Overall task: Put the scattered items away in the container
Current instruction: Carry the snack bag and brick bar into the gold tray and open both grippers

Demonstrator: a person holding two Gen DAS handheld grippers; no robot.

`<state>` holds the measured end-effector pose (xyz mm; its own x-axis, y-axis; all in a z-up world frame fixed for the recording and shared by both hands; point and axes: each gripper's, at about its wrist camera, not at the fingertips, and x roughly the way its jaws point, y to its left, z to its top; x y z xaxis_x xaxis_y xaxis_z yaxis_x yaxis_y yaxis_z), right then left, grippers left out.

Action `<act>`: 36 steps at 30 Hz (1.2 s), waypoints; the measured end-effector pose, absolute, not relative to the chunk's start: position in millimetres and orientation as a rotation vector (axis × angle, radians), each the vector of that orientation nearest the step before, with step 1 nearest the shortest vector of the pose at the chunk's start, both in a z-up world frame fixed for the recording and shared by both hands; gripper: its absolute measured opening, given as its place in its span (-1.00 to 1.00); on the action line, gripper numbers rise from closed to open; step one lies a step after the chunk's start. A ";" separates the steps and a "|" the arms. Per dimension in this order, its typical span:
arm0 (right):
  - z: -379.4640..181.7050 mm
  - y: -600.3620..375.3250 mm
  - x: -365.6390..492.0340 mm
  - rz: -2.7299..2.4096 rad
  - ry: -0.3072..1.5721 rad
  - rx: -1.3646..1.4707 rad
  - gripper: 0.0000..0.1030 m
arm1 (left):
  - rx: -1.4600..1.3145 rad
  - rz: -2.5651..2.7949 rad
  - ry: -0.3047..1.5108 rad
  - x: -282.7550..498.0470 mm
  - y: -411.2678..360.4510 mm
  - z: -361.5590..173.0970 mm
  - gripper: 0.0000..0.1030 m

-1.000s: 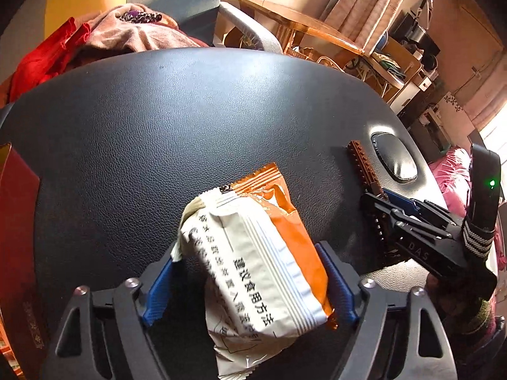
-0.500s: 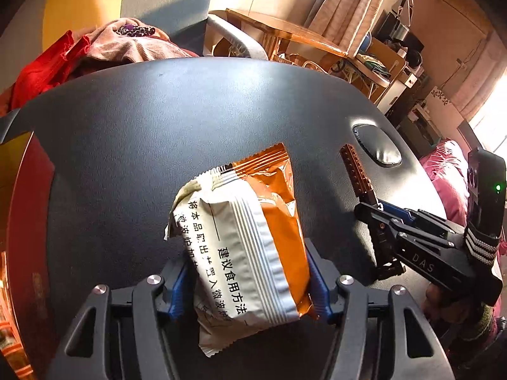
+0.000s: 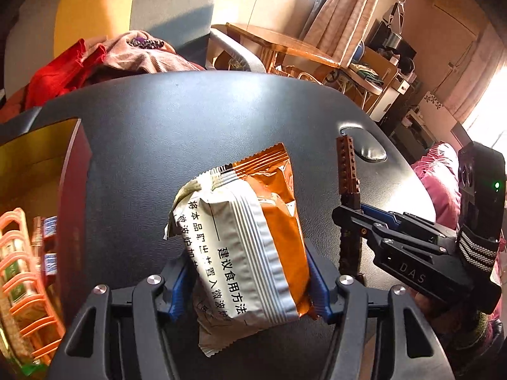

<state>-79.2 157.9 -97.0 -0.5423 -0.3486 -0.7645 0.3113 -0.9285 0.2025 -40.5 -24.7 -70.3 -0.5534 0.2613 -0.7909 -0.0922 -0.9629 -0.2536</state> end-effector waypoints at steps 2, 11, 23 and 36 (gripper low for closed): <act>-89.7 148.4 -74.5 -2.465 -0.044 1.213 -0.49 | -1.340 2.618 -0.273 -32.0 -32.5 -62.5 0.21; -61.3 95.8 -63.1 -2.431 0.047 1.099 -0.61 | -1.250 2.746 -0.304 -4.9 -76.8 -33.0 0.21; -29.1 31.2 -47.3 -2.284 0.049 1.011 -0.61 | -1.196 2.914 -0.436 29.5 -158.4 -9.5 0.21; -33.7 -102.2 -41.7 -2.005 0.107 1.052 -0.61 | -1.337 3.087 -0.524 48.8 -256.2 -26.4 0.21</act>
<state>-41.7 -102.2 -33.7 -0.2875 -0.6430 -0.7099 0.7151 -0.6372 0.2875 48.8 -256.2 -26.4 -0.6627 -0.1167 -0.7398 0.3544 -0.9190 -0.1725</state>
